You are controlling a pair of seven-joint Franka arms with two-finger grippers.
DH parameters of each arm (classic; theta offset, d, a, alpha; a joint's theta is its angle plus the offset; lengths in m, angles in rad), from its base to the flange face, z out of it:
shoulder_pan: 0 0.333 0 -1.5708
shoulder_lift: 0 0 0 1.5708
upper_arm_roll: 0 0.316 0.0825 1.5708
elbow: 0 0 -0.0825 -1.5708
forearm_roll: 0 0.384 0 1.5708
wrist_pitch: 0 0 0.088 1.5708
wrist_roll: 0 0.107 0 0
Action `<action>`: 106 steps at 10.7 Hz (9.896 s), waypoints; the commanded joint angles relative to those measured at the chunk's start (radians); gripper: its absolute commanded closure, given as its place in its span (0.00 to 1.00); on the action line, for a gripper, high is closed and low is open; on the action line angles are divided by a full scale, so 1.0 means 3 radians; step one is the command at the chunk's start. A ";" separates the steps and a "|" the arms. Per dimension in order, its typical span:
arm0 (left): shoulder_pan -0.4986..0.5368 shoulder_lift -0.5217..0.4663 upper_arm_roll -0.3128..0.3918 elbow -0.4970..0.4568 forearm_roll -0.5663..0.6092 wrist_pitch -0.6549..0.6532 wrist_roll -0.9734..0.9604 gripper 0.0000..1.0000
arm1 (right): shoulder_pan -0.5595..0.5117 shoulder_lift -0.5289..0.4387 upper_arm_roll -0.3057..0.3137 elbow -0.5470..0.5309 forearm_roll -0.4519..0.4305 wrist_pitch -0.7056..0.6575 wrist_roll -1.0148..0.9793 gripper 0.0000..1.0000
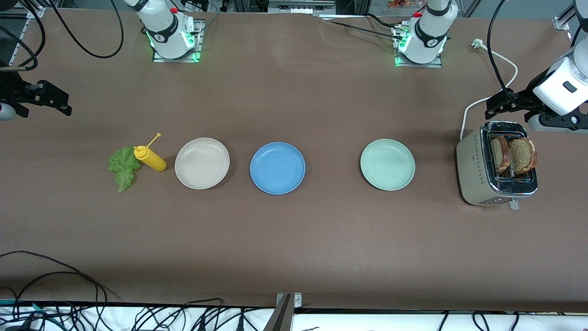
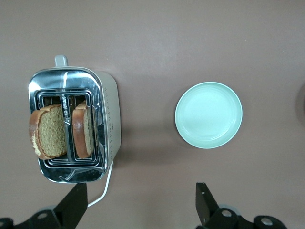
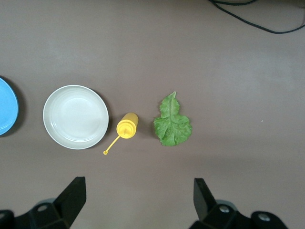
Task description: Make sandwich in blue plate with both arms
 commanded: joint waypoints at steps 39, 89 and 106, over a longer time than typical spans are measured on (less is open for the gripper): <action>0.0306 0.0808 0.0329 -0.0647 0.0374 0.1287 0.0640 0.39 | 0.0004 0.0046 0.0012 0.0075 0.0000 -0.0069 -0.0024 0.00; -0.0256 0.1697 -0.1413 0.0626 -0.1324 0.1204 -0.0943 1.00 | -0.0002 0.0159 0.0012 0.0105 -0.0046 0.0003 -0.0045 0.00; -0.0369 0.2910 -0.2217 0.0626 -0.1308 0.3302 -0.1737 1.00 | -0.0007 0.0174 0.0007 0.0105 -0.0046 0.0003 -0.0050 0.00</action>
